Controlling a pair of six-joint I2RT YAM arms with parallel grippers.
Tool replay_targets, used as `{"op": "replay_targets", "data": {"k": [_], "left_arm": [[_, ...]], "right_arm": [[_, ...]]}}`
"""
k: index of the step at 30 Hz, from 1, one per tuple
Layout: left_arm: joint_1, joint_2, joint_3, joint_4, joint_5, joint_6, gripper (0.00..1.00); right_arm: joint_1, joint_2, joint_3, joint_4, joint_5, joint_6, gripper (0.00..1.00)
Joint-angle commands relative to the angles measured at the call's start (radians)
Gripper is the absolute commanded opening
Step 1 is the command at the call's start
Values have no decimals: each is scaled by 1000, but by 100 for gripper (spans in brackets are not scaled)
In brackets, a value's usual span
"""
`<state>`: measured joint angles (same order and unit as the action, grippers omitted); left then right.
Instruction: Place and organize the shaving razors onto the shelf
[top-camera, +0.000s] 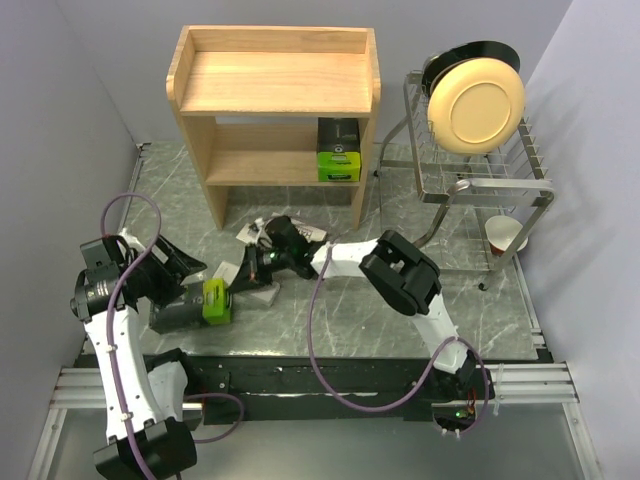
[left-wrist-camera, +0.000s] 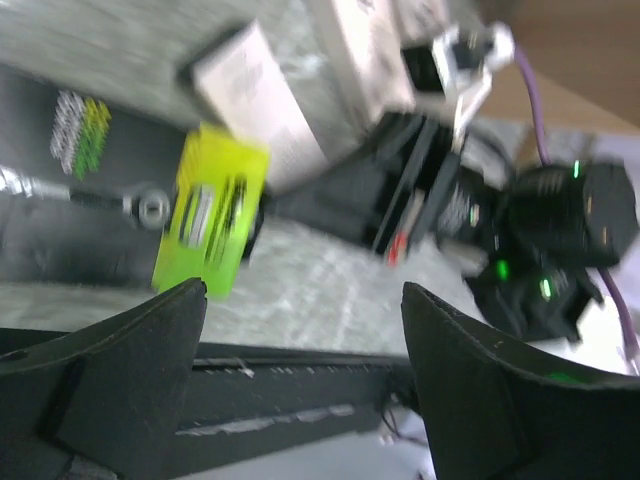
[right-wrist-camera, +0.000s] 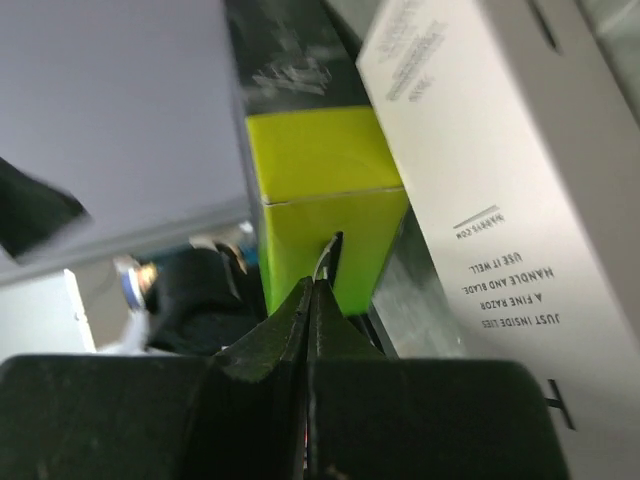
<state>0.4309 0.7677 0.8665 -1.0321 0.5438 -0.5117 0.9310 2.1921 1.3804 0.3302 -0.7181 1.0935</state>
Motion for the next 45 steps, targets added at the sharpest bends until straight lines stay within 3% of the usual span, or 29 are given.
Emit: {"op": "replay_targets", "data": {"k": [1,4,10,15,20,25,45], "left_arm": [[8,-14,14,-26,197,41,83],[12,-30,-12,-26,267,50,81],[40,-73,-133,-36,301,1,99],[68,10,-231,64,298,-126,99],[173,126,-337,162,334,-229,100],[246,160,-363,190,314,-244,99],[296,363,-451,561,401,-441,99]], "right_arm": [[-64,-121,57,145,29,74,0],[-81,-149,66,135,54,89,0],[-104,-150,98,182,92,137,0],[-106,-137,112,193,98,140,0],[-109,-161,54,191,98,138,0],[-103,-222,-36,179,100,138,0],[3,-278,-109,118,100,118,0]]}}
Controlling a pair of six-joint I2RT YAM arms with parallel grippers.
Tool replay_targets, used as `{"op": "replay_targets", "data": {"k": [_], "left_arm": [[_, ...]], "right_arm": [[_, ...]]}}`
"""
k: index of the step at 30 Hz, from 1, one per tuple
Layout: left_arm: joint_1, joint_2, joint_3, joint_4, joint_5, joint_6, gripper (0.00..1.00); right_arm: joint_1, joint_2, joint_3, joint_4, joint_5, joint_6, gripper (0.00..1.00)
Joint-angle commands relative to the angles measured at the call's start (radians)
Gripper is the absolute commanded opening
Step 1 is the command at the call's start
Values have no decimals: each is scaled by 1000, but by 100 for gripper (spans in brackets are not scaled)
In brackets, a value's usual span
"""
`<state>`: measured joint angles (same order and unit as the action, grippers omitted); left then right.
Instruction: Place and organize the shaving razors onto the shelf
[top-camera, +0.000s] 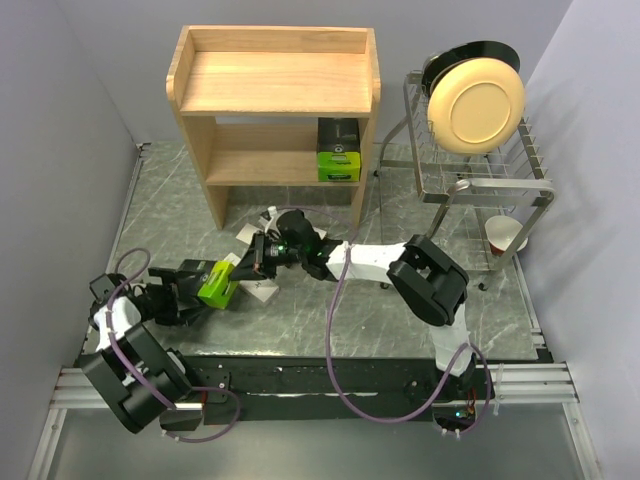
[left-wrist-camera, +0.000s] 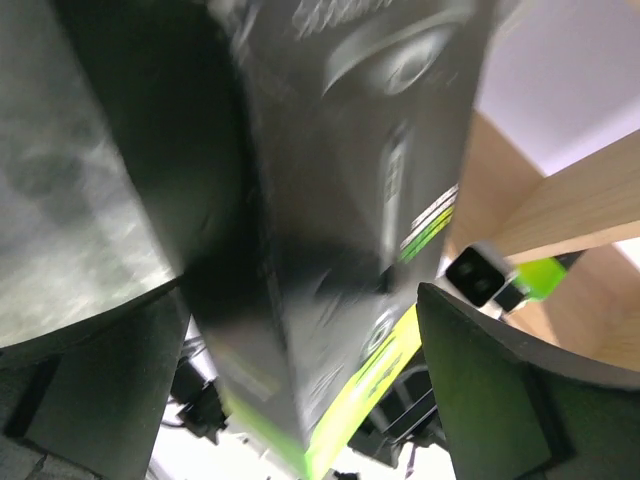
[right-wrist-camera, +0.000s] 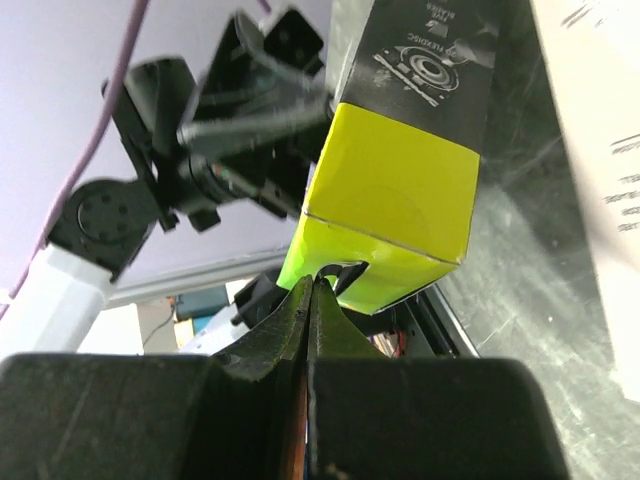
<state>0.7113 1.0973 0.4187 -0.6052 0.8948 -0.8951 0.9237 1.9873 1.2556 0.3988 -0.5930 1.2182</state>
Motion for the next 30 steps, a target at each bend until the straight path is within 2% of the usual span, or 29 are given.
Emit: {"op": "replay_targets", "data": {"k": [1,3,4,6,7,9,10,12,13,15,16,19,22,23,24,26,27,28,29,30], "left_arm": [[16,42,-4,194,58,-80,98],[16,67,-12,251,85,-96,94],[17,75,-14,298,98,-108,87],[16,81,-9,317,116,-104,80],[17,79,-9,337,124,-100,71],[16,78,-14,372,150,-99,59],[17,75,-17,392,156,-100,49],[16,64,-12,404,156,-94,45],[16,58,-12,406,161,-84,40],[16,33,-14,423,176,-73,33],[16,24,-11,418,191,-61,31],[16,-5,2,459,265,-38,27],[13,15,74,415,314,53,24],[10,27,116,407,373,76,23],[4,56,152,375,391,117,23],[-18,114,280,166,420,340,22],[-35,137,337,69,418,572,22],[-53,162,397,-161,409,696,23],[-90,203,501,-254,406,805,23],[-105,222,549,-360,418,1019,24]], "right_arm": [[10,-70,21,45,-27,-12,0],[10,-65,27,28,-27,-16,0],[10,-65,30,25,-27,-23,0],[12,-70,27,18,-27,-26,0],[10,-73,25,15,-27,-28,0],[12,-77,22,-1,-25,-36,0],[12,-79,24,-9,-25,-48,0],[7,-85,30,-21,-24,-57,0],[9,-87,33,-21,-25,-66,0],[3,-96,51,-41,-24,-80,16],[-2,-100,62,-64,-19,-100,32],[-35,-166,103,-172,4,-190,52],[-98,-220,128,-236,-21,-297,56],[-114,-260,134,-273,-25,-327,56],[-146,-280,137,-297,-39,-386,56],[-169,-326,156,-383,-51,-449,58],[-181,-340,159,-403,-59,-504,58],[-196,-369,162,-432,-59,-526,59],[-206,-383,165,-466,-57,-545,59],[-213,-395,168,-482,-51,-584,59]]}}
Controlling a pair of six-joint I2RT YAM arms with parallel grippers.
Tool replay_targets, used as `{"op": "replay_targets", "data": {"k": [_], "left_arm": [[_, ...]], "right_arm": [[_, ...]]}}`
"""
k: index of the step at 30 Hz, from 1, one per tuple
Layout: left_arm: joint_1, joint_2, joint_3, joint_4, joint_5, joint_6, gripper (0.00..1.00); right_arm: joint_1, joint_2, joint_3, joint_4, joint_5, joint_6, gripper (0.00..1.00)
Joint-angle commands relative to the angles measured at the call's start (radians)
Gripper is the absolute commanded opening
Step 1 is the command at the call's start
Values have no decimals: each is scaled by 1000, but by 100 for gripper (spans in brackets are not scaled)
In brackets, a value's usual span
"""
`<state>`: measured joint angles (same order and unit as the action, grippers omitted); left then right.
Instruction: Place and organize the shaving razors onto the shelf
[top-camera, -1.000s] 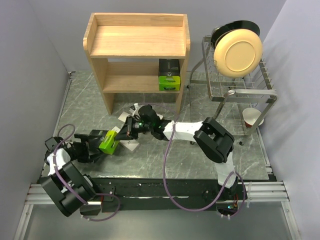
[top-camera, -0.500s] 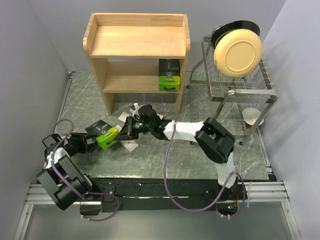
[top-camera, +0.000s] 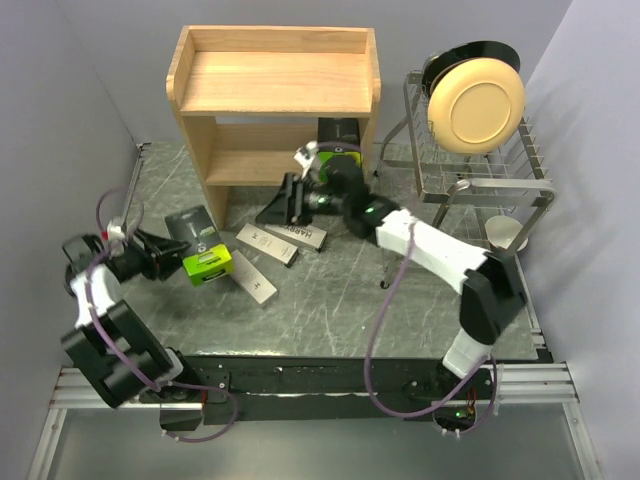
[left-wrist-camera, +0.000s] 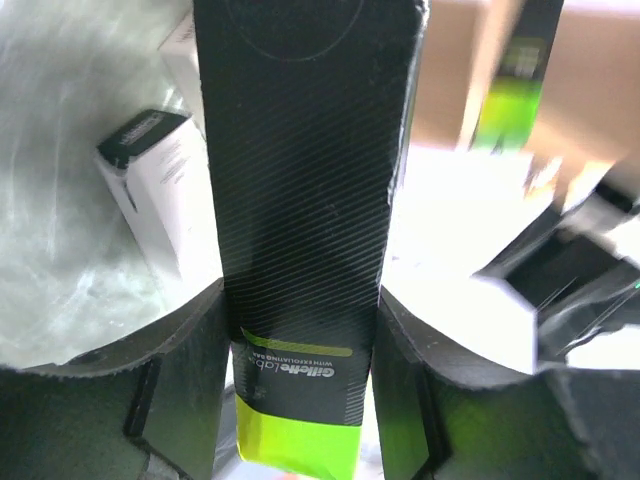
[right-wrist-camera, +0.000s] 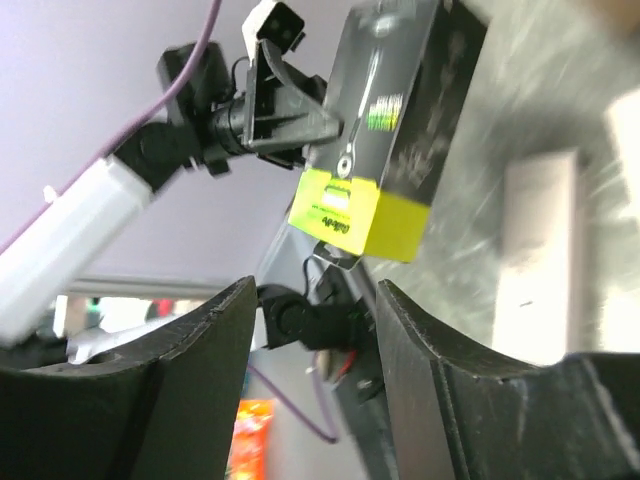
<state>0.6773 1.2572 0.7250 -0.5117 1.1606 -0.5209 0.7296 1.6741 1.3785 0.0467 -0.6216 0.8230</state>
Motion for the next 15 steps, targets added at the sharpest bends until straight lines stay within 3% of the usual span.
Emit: {"op": "replay_targets", "data": {"k": [1,3,5,12,15], "left_arm": [[-82,79,281,-611,163,730,24],[-104,119,356,-750,212,925,24],[-114,117,378,-818,238,975,24],[-206,120,425,-715,303,848,24],[-225,198,529,-749,326,828,24]], "right_arm": [[-28,-103,50,-158,-20,-211,59],[-36,-119,66,-188,-3,-269,59],[-48,-131,80,-218,6,-292,59],[-47,-183,47,-223,60,-352,60],[-42,-194,30,-223,66,-374,60]]}}
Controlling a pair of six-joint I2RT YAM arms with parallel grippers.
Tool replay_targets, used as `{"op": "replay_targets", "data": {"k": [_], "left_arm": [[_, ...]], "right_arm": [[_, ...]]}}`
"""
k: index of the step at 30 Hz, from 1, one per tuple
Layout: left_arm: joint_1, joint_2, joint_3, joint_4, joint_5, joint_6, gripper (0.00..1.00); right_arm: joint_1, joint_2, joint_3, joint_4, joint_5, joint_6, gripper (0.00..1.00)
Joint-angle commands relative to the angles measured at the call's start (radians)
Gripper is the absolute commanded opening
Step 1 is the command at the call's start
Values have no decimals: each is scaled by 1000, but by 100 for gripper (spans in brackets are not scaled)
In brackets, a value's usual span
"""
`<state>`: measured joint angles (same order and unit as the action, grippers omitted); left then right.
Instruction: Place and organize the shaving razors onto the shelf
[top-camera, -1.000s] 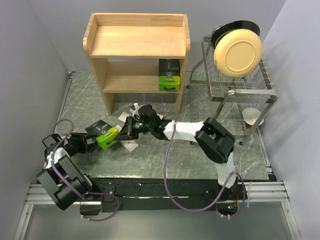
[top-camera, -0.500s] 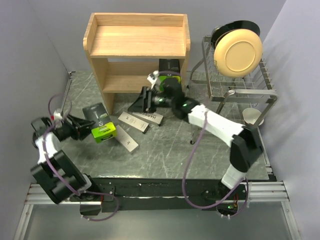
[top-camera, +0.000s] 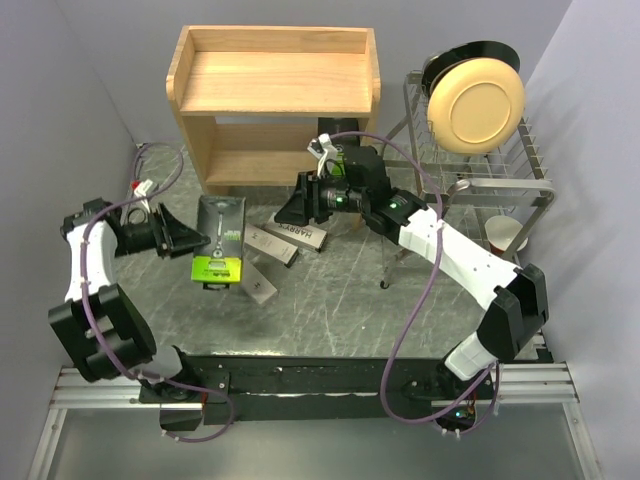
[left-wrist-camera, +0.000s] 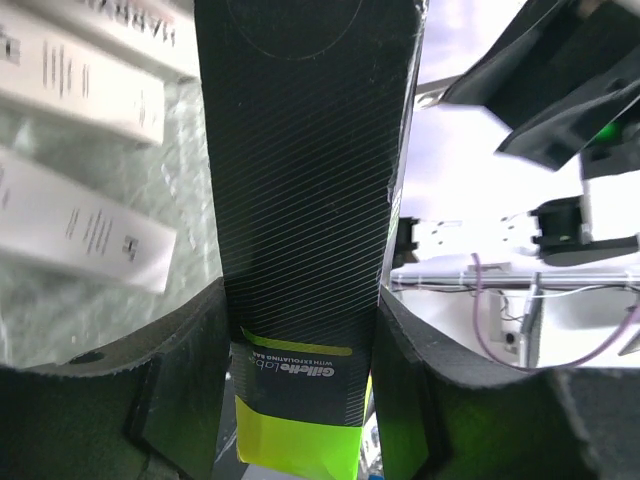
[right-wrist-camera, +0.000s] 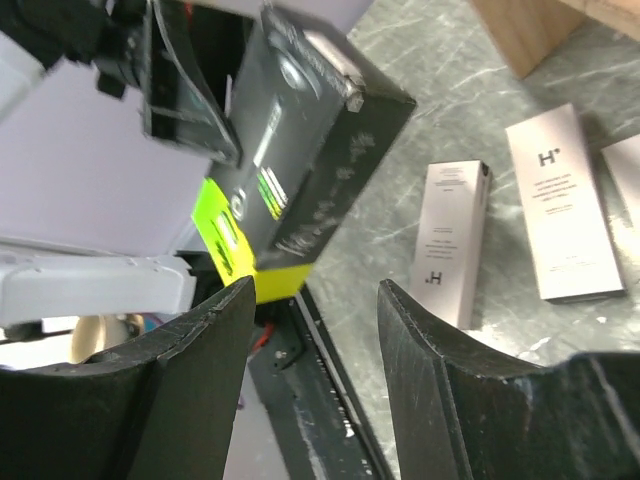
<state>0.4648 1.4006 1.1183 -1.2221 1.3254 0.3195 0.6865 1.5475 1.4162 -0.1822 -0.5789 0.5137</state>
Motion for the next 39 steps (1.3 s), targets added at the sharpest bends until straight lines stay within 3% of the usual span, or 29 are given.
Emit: {"op": "replay_targets", "data": {"k": [1,5,8,12,15,24,39], "left_arm": [[-12,89,181,-25,161,-39,24],[-12,130,193,157,146,-376,24],[-18,162,213,301,124,-540,24],[-32,215,336,335,112,-556,24],[-49,264,391,261,123,-505,24],[-98,226,282,102,141,-330,23],[-144,334,382,331,124,-600,24]], "right_arm": [[4,-70,-17,7,27,-72,60],[27,-89,-46,20,36,-95,60],[50,-107,-60,32,37,-128,60],[94,-119,-74,43,43,-179,60],[110,-118,-80,44,50,-195,60],[123,-106,-51,7,53,-251,60],[217,-47,6,13,80,-362,59]]}}
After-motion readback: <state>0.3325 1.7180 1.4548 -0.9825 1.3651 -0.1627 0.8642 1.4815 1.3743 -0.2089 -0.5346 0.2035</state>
